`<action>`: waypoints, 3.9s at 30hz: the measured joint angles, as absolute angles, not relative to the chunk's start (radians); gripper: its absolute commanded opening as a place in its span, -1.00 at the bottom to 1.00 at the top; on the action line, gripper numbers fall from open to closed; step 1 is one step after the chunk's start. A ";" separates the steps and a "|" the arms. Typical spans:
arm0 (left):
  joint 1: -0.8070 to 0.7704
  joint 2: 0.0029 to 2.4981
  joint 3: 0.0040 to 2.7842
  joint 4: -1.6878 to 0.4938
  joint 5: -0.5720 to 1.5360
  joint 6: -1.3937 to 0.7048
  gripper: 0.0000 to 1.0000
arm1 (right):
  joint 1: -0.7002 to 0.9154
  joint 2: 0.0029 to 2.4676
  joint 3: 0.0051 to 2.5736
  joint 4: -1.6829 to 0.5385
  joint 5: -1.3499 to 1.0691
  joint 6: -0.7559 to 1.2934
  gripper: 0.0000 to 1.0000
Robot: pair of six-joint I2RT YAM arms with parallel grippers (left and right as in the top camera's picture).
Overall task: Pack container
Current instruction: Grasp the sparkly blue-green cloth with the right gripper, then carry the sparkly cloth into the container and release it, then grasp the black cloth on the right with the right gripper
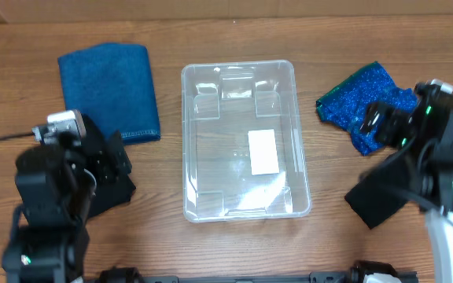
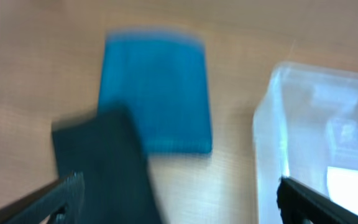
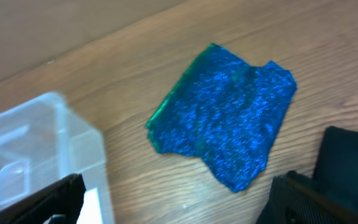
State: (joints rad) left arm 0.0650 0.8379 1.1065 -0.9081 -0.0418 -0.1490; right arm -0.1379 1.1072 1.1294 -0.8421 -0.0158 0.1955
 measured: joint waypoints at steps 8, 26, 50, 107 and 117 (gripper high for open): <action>0.065 1.088 1.428 -1.150 -0.049 -0.146 1.00 | -0.395 1.534 1.363 -0.881 -0.165 0.115 1.00; 0.065 1.103 1.430 -1.153 -0.049 -0.146 1.00 | -0.479 2.069 1.403 -0.674 -0.381 0.142 0.50; 0.065 1.118 1.430 -1.153 -0.049 -0.146 1.00 | -0.040 1.283 1.525 -0.995 -0.632 0.102 -0.93; 0.065 1.118 1.434 -1.182 -0.049 -0.146 1.00 | -0.713 1.366 0.658 -0.698 -0.343 0.294 -0.73; 0.065 1.118 1.434 -1.183 -0.049 -0.146 1.00 | -0.539 1.328 0.991 -0.850 -0.761 0.211 -0.92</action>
State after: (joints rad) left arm 0.0650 1.1179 1.4342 -1.1828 -0.0490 -0.1459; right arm -0.5388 1.3277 0.9905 -0.8505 -0.7609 0.2111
